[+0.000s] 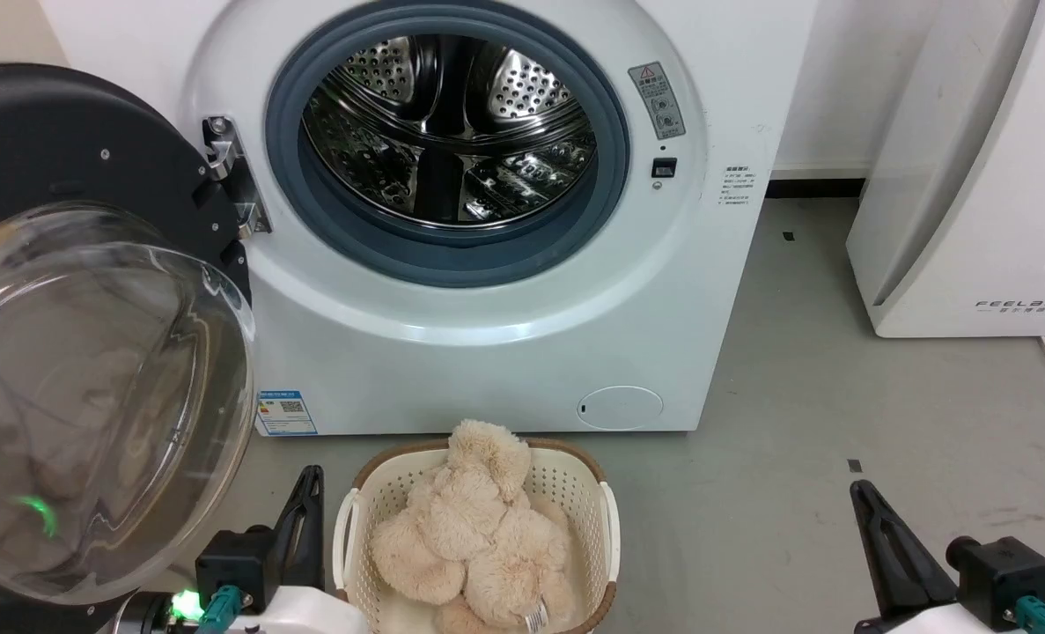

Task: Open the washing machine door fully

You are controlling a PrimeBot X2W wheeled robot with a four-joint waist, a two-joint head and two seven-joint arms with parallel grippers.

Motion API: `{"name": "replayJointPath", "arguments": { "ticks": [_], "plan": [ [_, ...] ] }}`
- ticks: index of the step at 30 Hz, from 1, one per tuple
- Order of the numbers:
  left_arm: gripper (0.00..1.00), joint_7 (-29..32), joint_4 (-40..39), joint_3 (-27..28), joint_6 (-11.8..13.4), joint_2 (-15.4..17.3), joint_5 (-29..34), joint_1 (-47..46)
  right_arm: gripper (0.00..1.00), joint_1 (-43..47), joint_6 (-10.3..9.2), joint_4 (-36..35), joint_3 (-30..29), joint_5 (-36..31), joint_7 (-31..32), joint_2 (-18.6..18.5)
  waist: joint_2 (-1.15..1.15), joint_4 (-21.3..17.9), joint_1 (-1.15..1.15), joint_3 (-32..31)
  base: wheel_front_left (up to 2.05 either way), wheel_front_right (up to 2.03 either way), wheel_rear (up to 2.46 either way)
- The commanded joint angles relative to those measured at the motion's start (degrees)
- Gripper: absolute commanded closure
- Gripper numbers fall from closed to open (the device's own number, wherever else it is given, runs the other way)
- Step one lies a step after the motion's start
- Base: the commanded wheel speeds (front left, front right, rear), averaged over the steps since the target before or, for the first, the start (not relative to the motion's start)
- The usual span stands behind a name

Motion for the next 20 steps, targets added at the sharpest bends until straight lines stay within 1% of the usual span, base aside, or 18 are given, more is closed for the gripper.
{"name": "replayJointPath", "arguments": {
  "ticks": [1,20],
  "plan": [
    [1.0,0.34,-0.39,0.54,-0.32,-0.32,0.65,-0.68,1.0,-0.8,-0.02,0.24,0.18,-0.58,-0.04,0.06,0.0,0.0,0.0,0.02,0.0,0.0,0.0],
    [1.0,1.72,-1.0,2.57,-2.0,-1.74,2.74,-0.99,1.0,-2.28,-0.03,1.09,0.66,-1.09,0.21,0.09,0.0,-0.04,0.0,0.28,0.0,0.0,0.0]
  ]
}}
